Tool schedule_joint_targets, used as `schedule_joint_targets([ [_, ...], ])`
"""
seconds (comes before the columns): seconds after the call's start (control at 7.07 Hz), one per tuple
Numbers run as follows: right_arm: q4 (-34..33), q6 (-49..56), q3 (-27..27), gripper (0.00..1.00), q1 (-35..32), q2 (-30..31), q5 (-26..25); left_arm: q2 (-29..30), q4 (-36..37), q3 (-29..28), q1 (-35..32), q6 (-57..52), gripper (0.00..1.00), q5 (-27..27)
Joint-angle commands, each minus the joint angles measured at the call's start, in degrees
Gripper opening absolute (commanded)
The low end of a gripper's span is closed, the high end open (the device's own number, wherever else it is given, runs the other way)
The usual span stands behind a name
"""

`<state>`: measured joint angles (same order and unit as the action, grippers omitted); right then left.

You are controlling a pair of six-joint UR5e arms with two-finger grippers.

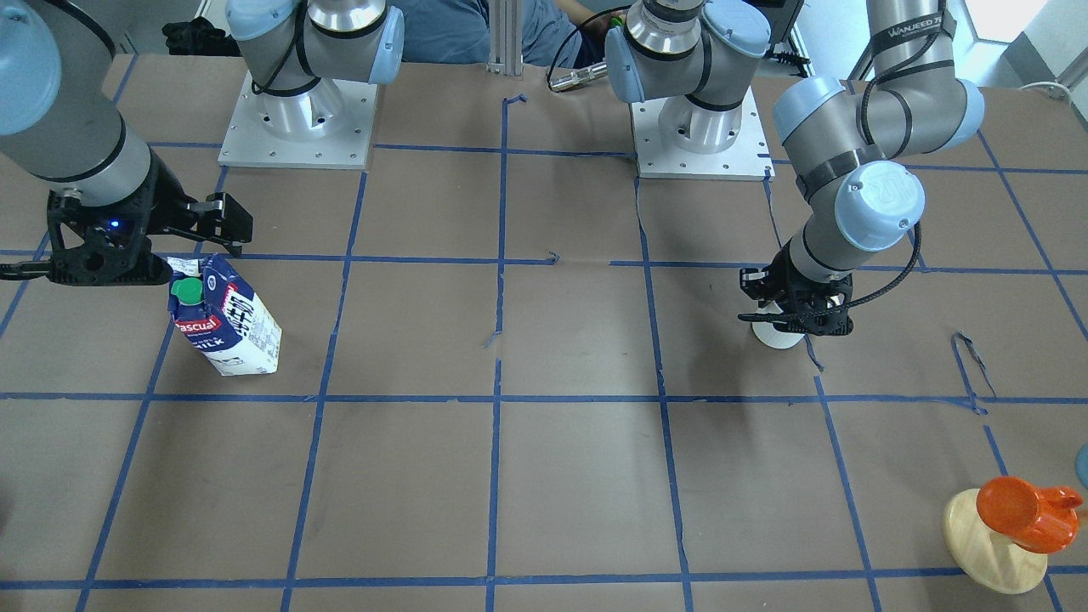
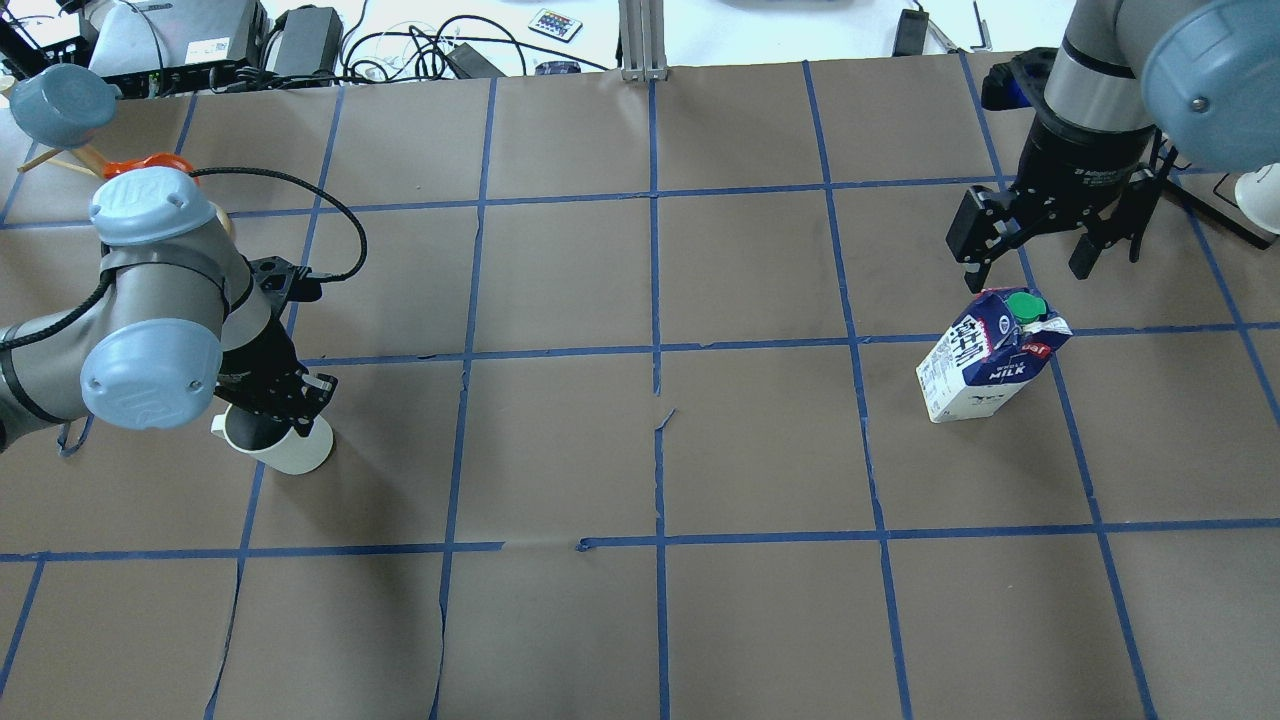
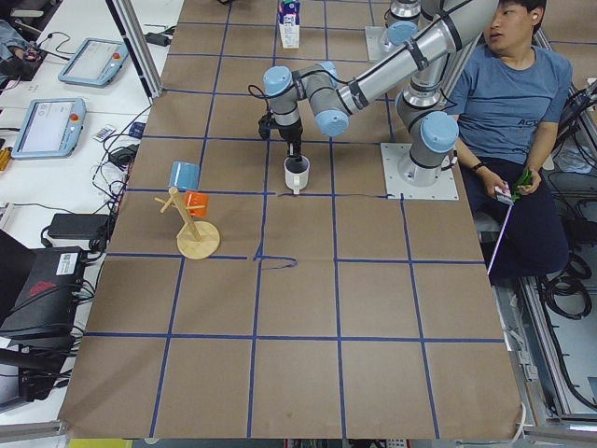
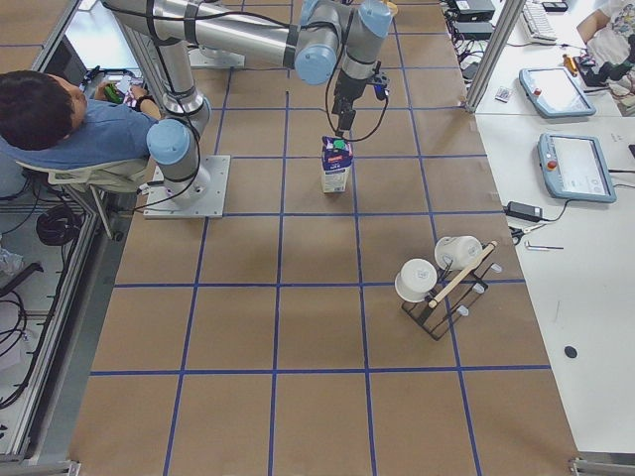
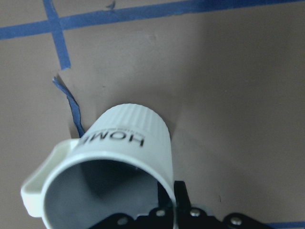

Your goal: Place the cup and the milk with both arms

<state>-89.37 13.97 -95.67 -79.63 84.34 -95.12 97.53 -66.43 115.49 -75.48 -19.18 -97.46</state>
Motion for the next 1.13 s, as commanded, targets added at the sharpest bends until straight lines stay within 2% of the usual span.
schedule_joint_targets([
  [0.0,-2.3,4.54,-2.85,1.0,1.32,-0.05,-0.33,0.12,-2.47,-4.11,-2.73,4.3,0.0,0.43],
  [0.14,-2.22,5.36,-3.2,1.0,1.32,-0.23,0.11,0.38,-2.74,-6.75,-5.79,8.51,0.0,1.91],
  [0.42,-4.39,5.63,-3.55,1.0,1.32,-0.75,0.38,0.82,-9.22,-11.68,-13.08,14.15,0.0,3.67],
  [0.99,-7.66,5.89,-3.56,0.96,1.32,-2.16,0.29,6.26,-8.01,-17.66,-32.5,42.25,0.0,9.39],
])
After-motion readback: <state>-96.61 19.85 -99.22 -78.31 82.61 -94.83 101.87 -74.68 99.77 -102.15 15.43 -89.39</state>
